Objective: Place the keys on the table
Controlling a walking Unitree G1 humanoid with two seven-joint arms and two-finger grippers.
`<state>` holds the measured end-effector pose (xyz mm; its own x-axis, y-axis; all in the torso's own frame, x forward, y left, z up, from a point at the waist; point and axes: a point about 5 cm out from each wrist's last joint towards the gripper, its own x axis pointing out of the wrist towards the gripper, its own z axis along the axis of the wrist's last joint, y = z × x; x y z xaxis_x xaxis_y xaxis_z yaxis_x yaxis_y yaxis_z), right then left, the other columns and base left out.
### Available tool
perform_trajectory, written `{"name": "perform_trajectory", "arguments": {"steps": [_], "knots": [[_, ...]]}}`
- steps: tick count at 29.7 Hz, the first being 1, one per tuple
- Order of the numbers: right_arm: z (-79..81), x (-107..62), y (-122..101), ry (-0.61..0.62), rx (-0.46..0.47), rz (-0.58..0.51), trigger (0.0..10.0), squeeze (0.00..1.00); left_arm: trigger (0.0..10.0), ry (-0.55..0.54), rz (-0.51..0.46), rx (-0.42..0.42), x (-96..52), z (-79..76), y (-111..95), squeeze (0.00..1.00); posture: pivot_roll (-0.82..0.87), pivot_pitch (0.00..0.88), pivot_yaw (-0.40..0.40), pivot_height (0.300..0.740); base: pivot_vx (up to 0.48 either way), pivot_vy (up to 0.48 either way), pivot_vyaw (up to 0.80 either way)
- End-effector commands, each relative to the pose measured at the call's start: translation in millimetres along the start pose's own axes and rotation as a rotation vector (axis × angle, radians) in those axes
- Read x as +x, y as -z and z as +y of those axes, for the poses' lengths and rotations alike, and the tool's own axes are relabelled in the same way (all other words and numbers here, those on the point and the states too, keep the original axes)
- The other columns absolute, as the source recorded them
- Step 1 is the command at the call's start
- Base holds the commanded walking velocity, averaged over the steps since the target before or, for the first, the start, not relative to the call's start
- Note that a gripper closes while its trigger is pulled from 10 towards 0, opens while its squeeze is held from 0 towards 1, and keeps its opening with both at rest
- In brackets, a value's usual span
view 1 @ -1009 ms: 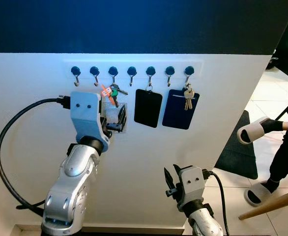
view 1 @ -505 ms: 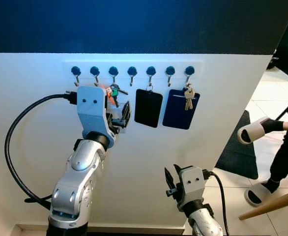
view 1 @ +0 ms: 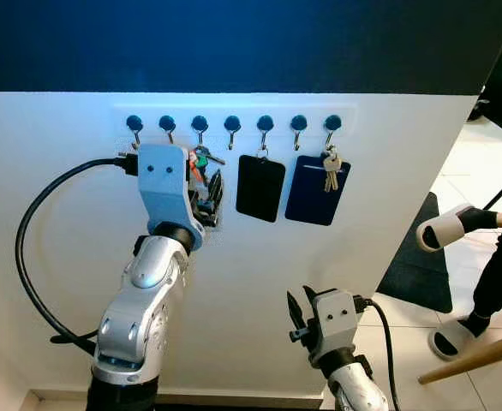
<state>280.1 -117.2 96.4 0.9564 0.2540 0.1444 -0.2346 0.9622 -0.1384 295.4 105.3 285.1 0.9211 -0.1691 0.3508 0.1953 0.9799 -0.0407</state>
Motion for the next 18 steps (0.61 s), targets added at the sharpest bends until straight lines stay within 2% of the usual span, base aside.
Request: {"name": "perform_trajectory", "arguments": {"steps": [1, 4, 6, 9, 10, 17, 18], "knots": [[2.5, -2.4, 4, -0.004, -0.005, 0.014, 10.0, 0.00, 4.2, -0.002, -0.016, -0.021, 1.5, -2.5, -2, 0.00, 0.17, 0.153, 0.045, 0.740, 0.000, 0.000, 0.00], [2.2, -2.9, 4, -0.004, -0.006, 0.015, 10.0, 0.00, 4.3, -0.003, -0.014, -0.019, 0.3, -2.0, -2, 0.00, 0.17, 0.153, 0.046, 0.740, 0.000, 0.000, 0.00], [1.8, -3.0, 4, -0.002, -0.007, 0.015, 10.0, 0.00, 5.0, -0.005, -0.012, -0.014, -1.4, -1.0, -2, 0.00, 0.17, 0.152, 0.047, 0.740, 0.000, 0.000, 0.00], [1.6, -3.0, 4, -0.001, -0.007, 0.016, 10.0, 0.00, 5.0, -0.007, -0.010, -0.011, -2.3, -0.3, -1, 0.00, 0.17, 0.152, 0.047, 0.740, 0.000, 0.000, 0.00], [1.8, -3.0, 4, -0.001, -0.007, 0.015, 10.0, 0.00, 10.0, -0.014, -0.006, -0.009, -3.5, 1.4, -1, 0.00, 0.17, 0.152, 0.046, 0.740, 0.000, 0.000, 0.00], [2.7, -2.2, 4, -0.003, -0.005, 0.015, 10.0, 0.00, 10.0, -0.052, -0.020, 0.028, -10.4, 12.0, -6, 0.00, 0.18, 0.151, 0.045, 0.740, 0.000, 0.000, 0.00], [2.9, -2.0, 4, -0.004, -0.005, 0.015, 10.0, 0.00, 10.0, -0.054, -0.035, 0.053, -11.1, 13.1, -9, 0.00, 0.18, 0.151, 0.045, 0.740, 0.000, 0.000, 0.00]]}}
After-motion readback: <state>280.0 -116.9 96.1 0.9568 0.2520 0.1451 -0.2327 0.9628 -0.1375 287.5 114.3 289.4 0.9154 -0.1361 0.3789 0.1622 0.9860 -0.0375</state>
